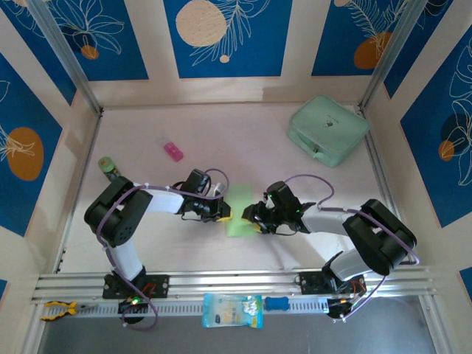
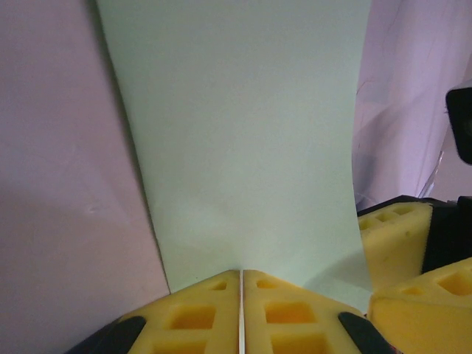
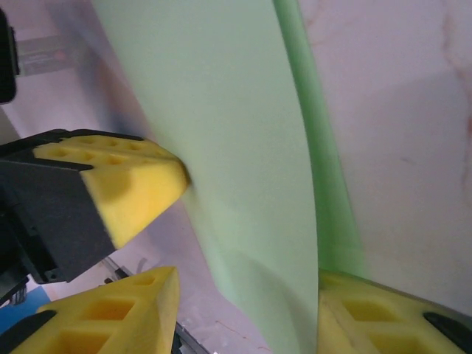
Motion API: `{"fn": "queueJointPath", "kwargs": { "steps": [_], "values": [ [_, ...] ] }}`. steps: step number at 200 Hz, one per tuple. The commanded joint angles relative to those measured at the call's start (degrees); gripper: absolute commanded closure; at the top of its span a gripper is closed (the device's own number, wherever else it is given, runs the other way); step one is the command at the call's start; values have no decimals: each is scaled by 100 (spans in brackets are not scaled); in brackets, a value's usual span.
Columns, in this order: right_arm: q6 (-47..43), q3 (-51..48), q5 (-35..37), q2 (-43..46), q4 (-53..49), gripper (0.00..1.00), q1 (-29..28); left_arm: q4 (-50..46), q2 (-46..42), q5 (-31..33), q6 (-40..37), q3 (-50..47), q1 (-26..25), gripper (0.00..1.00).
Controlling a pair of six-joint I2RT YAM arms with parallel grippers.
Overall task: Fold a paper plane with a square sheet of paper (pick it up from the middle)
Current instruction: Fold the triangle a second time at the center of the table.
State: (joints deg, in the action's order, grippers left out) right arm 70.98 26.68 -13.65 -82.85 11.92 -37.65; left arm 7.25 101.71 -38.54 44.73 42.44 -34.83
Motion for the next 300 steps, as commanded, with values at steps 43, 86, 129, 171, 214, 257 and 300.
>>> {"fn": "queueJointPath", "kwargs": {
  "steps": [43, 86, 129, 171, 214, 257, 300],
  "values": [
    [-638, 178, -576, -343, 356, 59, 285, 64, 106, 52, 19, 115, 6, 88],
    [-1069, 341, -627, -493, 311, 68, 412, 100, -17, 14, -17, 151, 4, 84],
    [-1327, 470, -760, -707, 245, 84, 655, 67, -375, 176, -151, 116, -6, 71],
    [-1228, 512, -615, -856, 325, 96, 868, -426, -1006, 761, -777, 130, -124, 51],
    [-902, 463, -346, -865, 436, 96, 964, -809, -1606, 1539, -1446, 128, -481, 45],
    [-396, 225, -320, -836, 987, 95, 1066, -1205, -1817, 2412, -2072, 270, -1060, 43],
    [-456, 341, -685, -790, 907, 88, 1078, -1636, -1679, 2994, -2661, 561, -1712, 44]
  ]
}}
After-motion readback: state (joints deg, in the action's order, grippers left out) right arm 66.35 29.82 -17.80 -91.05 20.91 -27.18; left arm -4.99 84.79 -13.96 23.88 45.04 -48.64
